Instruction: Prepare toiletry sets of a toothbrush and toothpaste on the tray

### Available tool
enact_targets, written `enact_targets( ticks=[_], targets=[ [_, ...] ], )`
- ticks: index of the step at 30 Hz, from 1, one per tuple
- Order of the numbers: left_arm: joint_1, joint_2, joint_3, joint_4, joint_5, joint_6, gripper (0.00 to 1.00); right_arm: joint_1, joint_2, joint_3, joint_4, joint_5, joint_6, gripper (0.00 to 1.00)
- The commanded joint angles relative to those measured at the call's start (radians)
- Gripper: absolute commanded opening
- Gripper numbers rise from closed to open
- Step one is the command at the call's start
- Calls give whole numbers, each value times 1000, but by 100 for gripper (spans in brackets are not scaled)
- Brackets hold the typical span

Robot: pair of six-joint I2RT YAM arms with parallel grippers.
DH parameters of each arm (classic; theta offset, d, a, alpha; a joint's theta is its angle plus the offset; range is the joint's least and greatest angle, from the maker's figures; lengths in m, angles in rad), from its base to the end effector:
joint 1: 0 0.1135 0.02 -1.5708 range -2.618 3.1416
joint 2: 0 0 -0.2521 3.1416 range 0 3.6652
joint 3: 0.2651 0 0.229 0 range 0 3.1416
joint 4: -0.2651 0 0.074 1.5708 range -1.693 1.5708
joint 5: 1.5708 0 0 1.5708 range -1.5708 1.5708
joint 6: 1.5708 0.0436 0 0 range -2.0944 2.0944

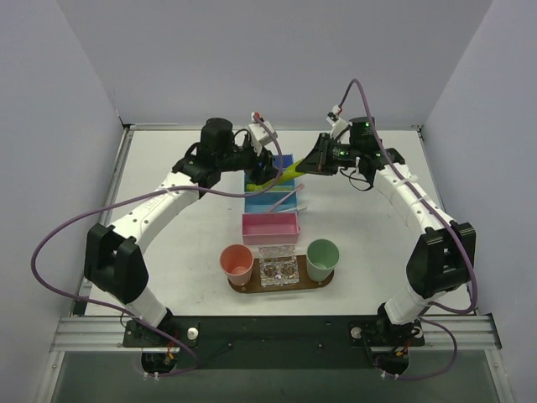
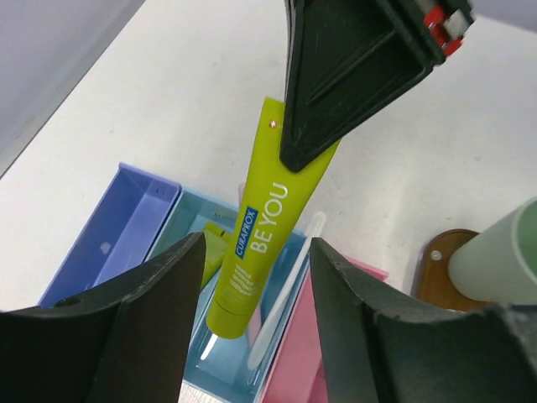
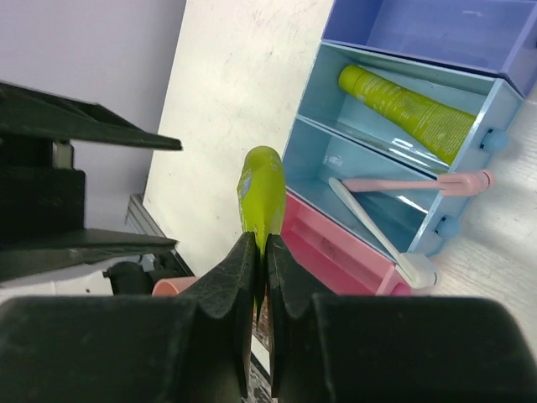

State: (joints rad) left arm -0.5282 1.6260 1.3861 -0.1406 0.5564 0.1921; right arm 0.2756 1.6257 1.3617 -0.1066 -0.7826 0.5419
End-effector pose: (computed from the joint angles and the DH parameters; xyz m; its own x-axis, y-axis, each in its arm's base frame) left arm 0.3044 -0.2043 0.3298 -0.1523 0.2766 -0.9488 0.8971 0.4416 -0.0153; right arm 0.3387 0.1277 0.3275 -0.7243 0.1752 -0.6669 -0.5274 0.4822 0.6995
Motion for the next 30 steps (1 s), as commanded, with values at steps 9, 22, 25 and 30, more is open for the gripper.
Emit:
enact_targets(
  ticks=[9, 22, 25, 30],
  targets=[
    [79, -26, 200, -313, 422, -43, 64, 46, -194, 117, -234, -195, -348, 0],
    [66, -48, 84, -275, 654, -146, 71, 128, -254, 106, -265, -218, -382, 0],
    [57, -48, 68, -304, 666, -131, 71, 129, -274, 100, -266, -213, -381, 0],
    [24, -38, 67, -335, 675, -111, 64, 145, -293, 89, -268, -205, -381, 0]
  ],
)
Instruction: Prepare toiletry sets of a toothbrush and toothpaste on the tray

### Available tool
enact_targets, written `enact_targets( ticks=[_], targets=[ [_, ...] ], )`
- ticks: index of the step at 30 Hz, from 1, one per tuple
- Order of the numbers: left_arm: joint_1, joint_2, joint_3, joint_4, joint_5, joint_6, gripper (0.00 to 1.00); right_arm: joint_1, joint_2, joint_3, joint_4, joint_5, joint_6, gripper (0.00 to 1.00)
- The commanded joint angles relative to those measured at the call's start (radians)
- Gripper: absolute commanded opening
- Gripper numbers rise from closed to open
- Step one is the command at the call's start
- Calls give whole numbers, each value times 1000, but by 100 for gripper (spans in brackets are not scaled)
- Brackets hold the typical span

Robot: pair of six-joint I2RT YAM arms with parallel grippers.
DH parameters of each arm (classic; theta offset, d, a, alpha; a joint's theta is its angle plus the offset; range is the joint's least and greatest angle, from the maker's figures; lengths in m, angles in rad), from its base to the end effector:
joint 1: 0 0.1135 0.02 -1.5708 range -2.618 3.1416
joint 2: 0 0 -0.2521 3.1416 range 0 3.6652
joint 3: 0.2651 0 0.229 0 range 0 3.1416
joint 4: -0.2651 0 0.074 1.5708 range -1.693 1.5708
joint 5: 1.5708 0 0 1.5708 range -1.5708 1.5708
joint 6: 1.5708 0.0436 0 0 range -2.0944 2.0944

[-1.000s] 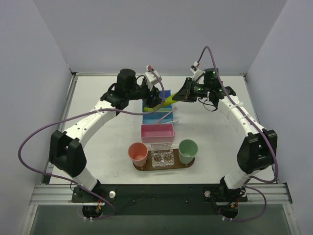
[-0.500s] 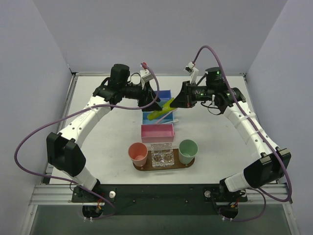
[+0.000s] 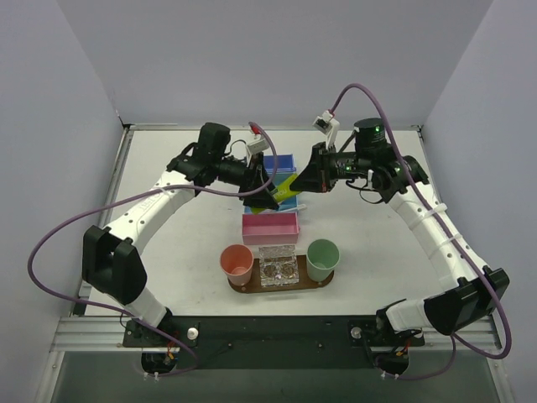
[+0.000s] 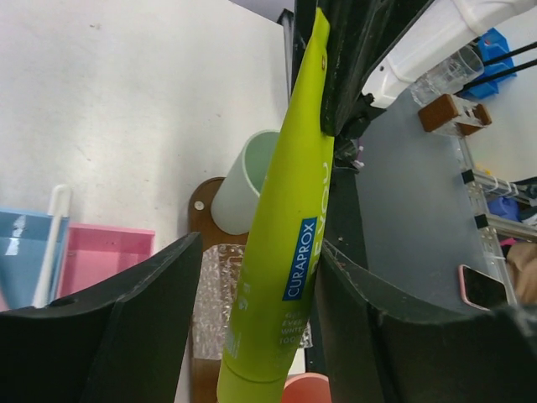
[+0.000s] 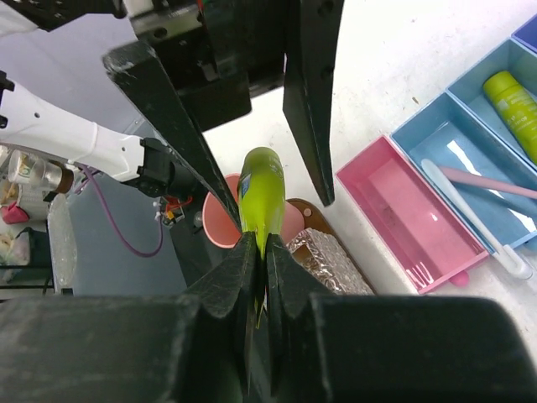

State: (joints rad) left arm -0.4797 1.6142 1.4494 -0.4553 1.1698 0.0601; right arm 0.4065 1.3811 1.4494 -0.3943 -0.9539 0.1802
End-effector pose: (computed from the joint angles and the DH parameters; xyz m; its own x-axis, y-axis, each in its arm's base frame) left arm 0.2768 -0.1892 0.3354 -0.4638 0.2677 -0.8445 0.8743 -0.0156 -0.4852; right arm 0.2457 0.1445 0.4042 -0.4576 -0.0841 -0.8852 -0.8706 0.2449 0.4268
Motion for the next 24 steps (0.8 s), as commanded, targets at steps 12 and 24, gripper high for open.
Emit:
enact_targets(
  ticks=[12, 24],
  targets=[
    [-34, -27, -17, 3, 71, 12, 28, 18, -74, -32, 14, -9, -19, 0],
    [47, -249, -162, 194, -363, 3, 71, 20, -158, 2, -211, 228, -91, 0]
  ],
)
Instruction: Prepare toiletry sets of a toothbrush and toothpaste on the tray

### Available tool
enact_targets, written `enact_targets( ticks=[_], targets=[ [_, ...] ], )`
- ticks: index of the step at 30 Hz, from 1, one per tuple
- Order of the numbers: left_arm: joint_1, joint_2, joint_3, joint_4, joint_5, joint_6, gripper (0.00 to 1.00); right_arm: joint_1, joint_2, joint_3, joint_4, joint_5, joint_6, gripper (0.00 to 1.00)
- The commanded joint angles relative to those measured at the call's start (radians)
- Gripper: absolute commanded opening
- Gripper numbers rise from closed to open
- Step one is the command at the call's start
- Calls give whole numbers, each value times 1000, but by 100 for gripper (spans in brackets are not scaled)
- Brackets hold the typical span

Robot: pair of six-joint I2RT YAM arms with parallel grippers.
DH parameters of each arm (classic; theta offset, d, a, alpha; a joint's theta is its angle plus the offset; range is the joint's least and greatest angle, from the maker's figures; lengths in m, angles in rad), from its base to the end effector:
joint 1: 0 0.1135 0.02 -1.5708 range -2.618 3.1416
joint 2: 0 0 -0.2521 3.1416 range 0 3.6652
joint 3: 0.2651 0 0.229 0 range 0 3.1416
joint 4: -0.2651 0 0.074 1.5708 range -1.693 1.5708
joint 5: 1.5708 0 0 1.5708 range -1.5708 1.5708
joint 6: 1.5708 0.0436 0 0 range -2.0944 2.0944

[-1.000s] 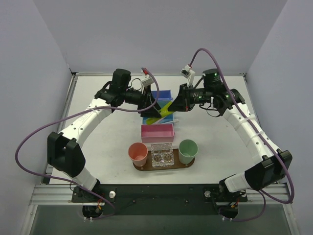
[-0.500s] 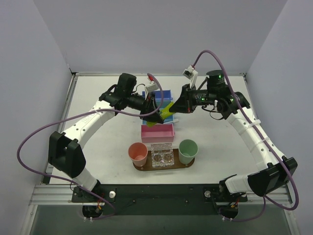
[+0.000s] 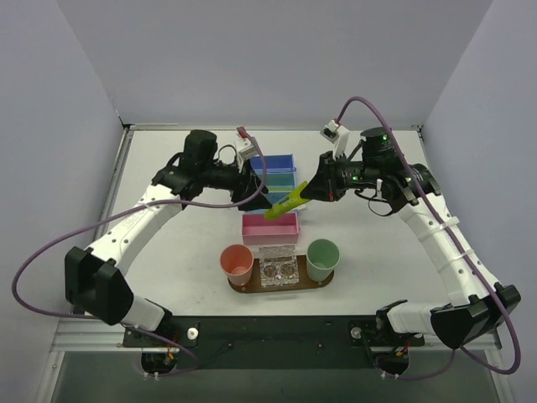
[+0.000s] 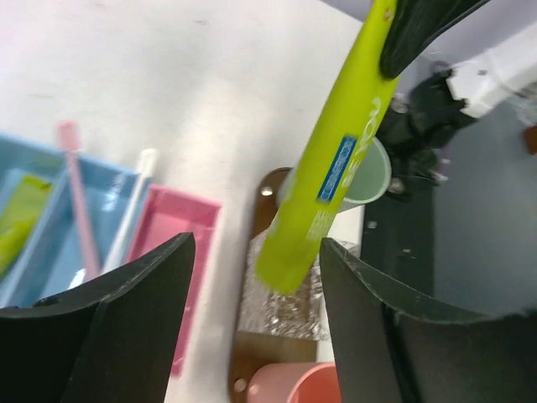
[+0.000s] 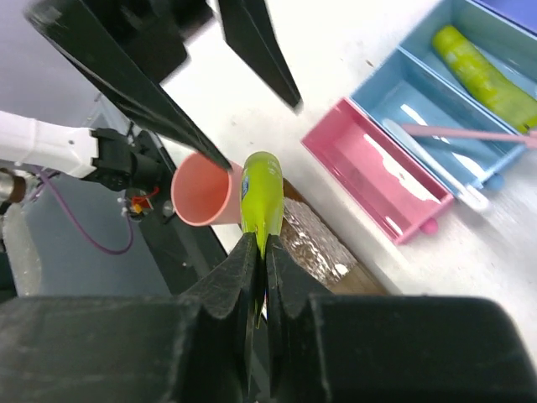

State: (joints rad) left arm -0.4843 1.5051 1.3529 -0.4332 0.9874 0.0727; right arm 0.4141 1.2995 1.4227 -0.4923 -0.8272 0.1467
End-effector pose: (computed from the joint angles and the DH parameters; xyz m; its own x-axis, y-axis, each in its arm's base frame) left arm 0.2598 -0.1778 0.3367 -0.4243 0.2685 -0.8648 0.9053 0.1445 -0.3994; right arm 0.2260 0.1344 0.4057 -0.4584 -0.0934 -0.8838 -0.8429 0.3611 0.3990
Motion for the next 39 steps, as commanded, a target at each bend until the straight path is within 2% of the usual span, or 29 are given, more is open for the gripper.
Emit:
enact_targets(
  ticks=[1, 4, 6, 9, 11, 12, 14, 17, 25, 39],
  targets=[
    [68, -190, -90, 206, -228, -23, 72, 15, -85, 28, -132, 144, -62, 0],
    [139, -265, -172, 306, -323, -68, 74, 47, -115, 30, -196, 238, -79, 0],
    [186, -287, -217, 338, -444, -129, 75, 80, -131, 36, -238, 292, -82, 0],
    [211, -309, -285, 361, -663, -178, 75, 187, -123, 76, -307, 434, -75, 0],
    [230, -316, -323, 401, -731, -192, 75, 256, -108, 105, -345, 526, -43, 0],
    [230, -318, -339, 392, -806, -194, 75, 273, -89, 119, -382, 549, -33, 0],
    [230, -316, -340, 352, -868, -227, 74, 336, -74, 148, -413, 600, -6, 0],
    [227, -318, -336, 344, -866, -244, 74, 417, -52, 154, -448, 695, 19, 0],
    [219, -332, -345, 344, -886, -254, 74, 528, 7, 130, -427, 870, 82, 0],
    [211, -348, -340, 333, -903, -229, 73, 578, 92, 157, -367, 864, 117, 0]
  ],
)
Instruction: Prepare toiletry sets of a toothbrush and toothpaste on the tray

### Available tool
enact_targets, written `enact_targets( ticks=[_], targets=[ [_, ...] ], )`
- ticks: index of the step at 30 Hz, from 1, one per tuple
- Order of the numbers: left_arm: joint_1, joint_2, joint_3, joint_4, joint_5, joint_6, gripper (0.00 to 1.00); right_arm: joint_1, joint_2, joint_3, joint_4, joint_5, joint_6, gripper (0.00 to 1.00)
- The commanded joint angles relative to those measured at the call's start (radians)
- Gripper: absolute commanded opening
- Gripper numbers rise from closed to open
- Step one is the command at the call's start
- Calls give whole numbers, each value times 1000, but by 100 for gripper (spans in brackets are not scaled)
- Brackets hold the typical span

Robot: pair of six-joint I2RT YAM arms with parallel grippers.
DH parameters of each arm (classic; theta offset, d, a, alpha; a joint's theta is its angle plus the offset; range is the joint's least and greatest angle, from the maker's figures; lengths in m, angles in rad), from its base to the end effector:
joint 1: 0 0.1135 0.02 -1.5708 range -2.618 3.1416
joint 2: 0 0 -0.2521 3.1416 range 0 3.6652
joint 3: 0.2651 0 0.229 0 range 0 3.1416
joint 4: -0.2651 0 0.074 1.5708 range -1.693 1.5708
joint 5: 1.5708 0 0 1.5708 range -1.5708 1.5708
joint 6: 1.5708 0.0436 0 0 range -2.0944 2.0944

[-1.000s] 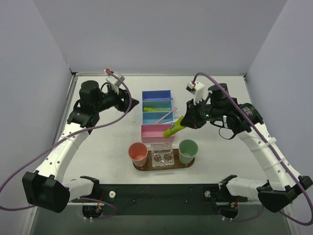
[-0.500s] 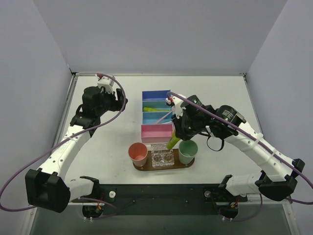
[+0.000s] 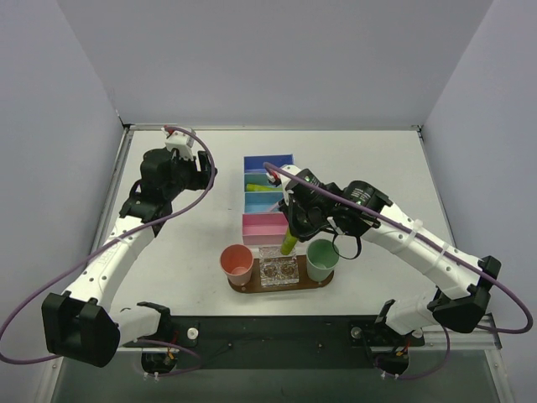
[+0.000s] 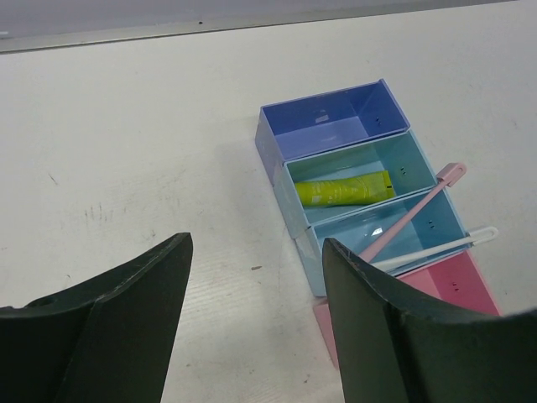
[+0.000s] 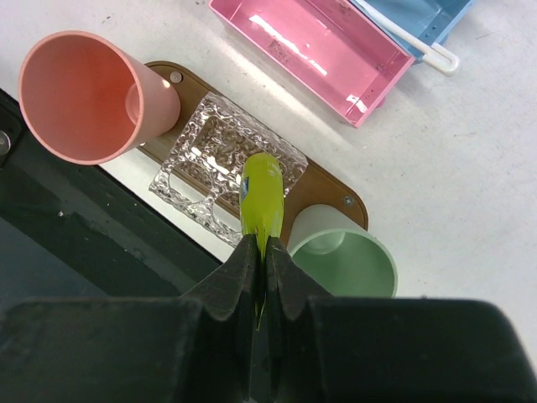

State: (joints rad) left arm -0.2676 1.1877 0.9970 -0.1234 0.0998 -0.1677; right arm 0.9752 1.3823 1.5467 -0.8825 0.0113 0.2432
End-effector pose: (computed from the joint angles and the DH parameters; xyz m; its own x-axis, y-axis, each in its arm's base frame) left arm 0.2552 -0.0745 0.3281 -0.3529 -0.0754 -0.9326 0.2998 0.9351 -0.1891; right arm 0.1516 0.2228 0.3791 -0.5564 -0.3918 -0.7327 -0.7099 0.6825 0.1741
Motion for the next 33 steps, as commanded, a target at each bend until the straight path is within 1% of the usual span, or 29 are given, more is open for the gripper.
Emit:
enact_targets(
  ticks=[1, 33],
  targets=[
    [-4, -31, 15, 22, -15, 10, 73, 17, 11, 32, 24, 26, 22, 0],
    [-19, -28, 14, 22, -26, 17, 73, 33, 27, -20, 27, 64, 39, 0]
  ],
)
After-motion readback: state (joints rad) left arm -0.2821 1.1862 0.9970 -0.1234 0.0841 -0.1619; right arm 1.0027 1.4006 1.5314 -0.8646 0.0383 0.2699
